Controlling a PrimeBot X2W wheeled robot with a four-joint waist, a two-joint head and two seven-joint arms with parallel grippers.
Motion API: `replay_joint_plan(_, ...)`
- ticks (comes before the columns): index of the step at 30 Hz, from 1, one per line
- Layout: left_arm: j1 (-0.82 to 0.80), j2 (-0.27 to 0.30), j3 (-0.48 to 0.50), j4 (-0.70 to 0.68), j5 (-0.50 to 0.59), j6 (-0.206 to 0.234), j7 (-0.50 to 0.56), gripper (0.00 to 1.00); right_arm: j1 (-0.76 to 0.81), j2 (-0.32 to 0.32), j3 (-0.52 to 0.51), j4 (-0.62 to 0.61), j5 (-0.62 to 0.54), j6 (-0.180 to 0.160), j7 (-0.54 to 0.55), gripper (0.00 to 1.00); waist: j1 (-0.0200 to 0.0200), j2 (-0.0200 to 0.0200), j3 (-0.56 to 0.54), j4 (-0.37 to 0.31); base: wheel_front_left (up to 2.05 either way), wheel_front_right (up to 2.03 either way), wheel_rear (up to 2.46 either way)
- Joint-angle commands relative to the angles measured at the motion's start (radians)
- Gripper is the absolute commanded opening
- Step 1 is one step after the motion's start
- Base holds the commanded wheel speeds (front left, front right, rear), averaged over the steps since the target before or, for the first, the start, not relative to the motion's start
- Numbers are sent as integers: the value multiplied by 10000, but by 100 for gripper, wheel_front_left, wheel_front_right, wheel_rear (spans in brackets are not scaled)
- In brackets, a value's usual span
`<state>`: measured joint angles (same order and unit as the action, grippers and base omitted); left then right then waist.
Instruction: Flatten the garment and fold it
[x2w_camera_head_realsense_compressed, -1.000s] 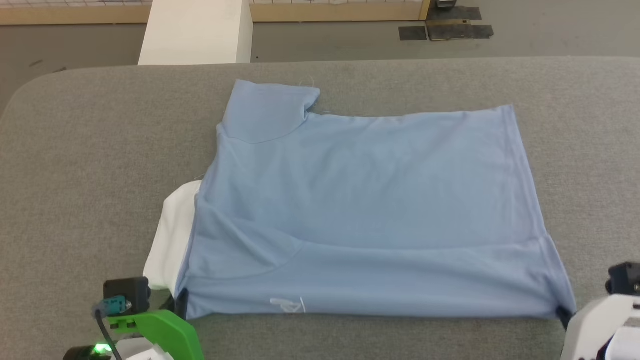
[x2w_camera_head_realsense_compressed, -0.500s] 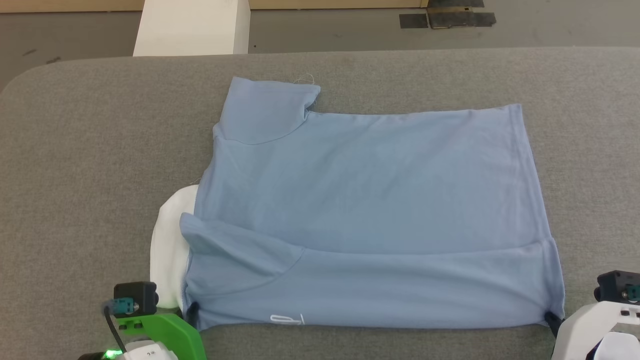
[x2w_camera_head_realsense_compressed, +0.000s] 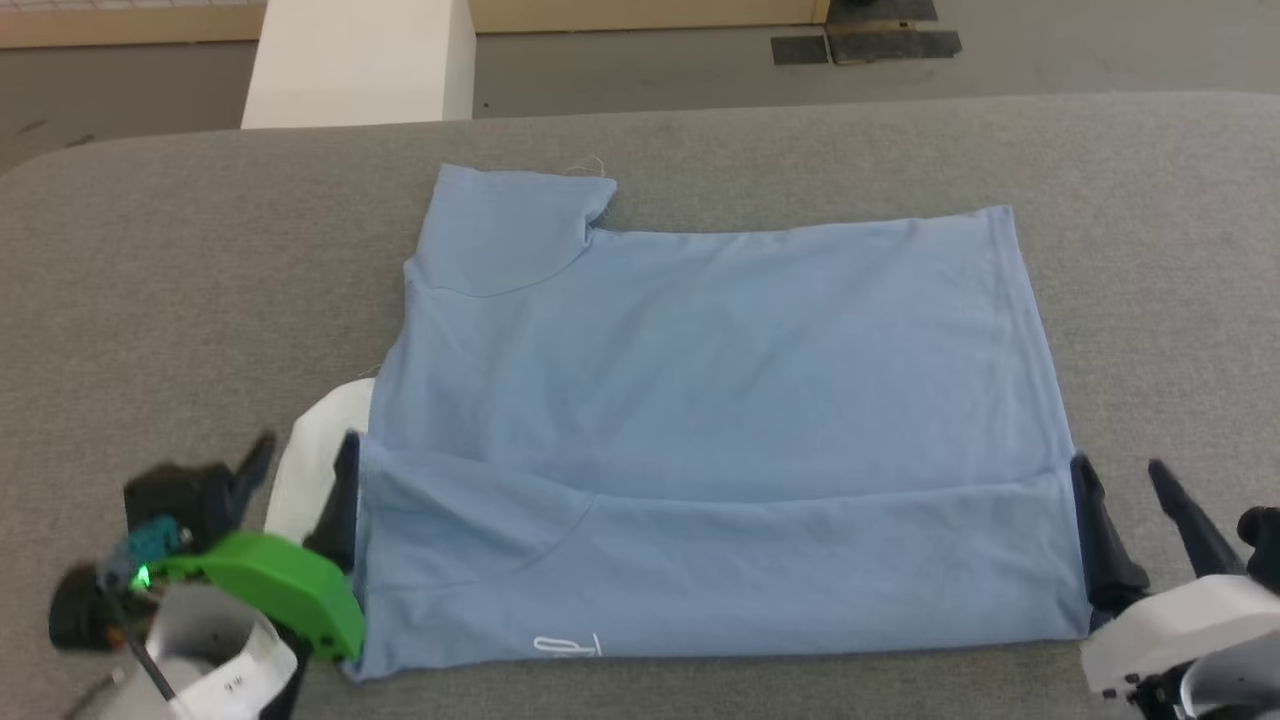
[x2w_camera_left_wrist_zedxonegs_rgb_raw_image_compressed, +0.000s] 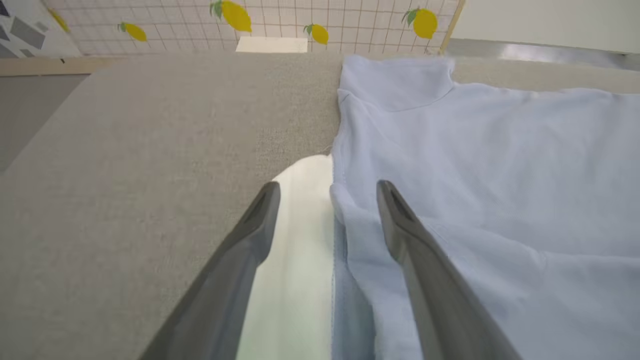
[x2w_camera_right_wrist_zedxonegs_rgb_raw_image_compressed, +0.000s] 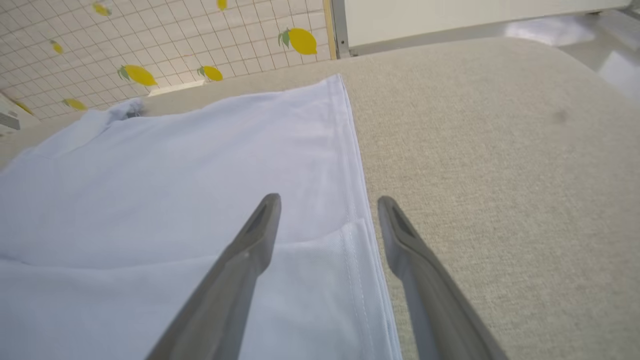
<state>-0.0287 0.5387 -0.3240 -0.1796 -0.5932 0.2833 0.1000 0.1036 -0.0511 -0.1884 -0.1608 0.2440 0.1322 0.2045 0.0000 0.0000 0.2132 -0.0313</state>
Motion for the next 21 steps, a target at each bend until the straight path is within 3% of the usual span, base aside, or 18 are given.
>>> replay_joint_plan(1,-599,335,-22,76,318,-335,-179,100,-301,-70,158,-20,-188,-15,-734,100,0,0,265,-218,0,0,0)
replay_joint_plan(3,-1327,561,-143,243,610,-706,-231,100,-545,-209,329,81,-340,-15,-1518,100,0,0,512,-333,0,0,0)
replay_joint_plan(7,-3154,460,-263,760,602,-1351,-34,100,-1168,-463,590,270,-477,-15,-2540,100,0,0,1145,-569,0,0,0)
replay_joint_plan(13,-6257,220,-381,2478,233,-2352,889,100,-2228,-817,1182,491,-457,-15,-2984,100,0,0,2296,-1095,0,0,0)
replay_joint_plan(21,-9245,369,-552,4446,53,-2783,3099,100,-3332,-1148,1969,545,-376,-15,-2931,100,0,0,3563,-1996,0,0,0)
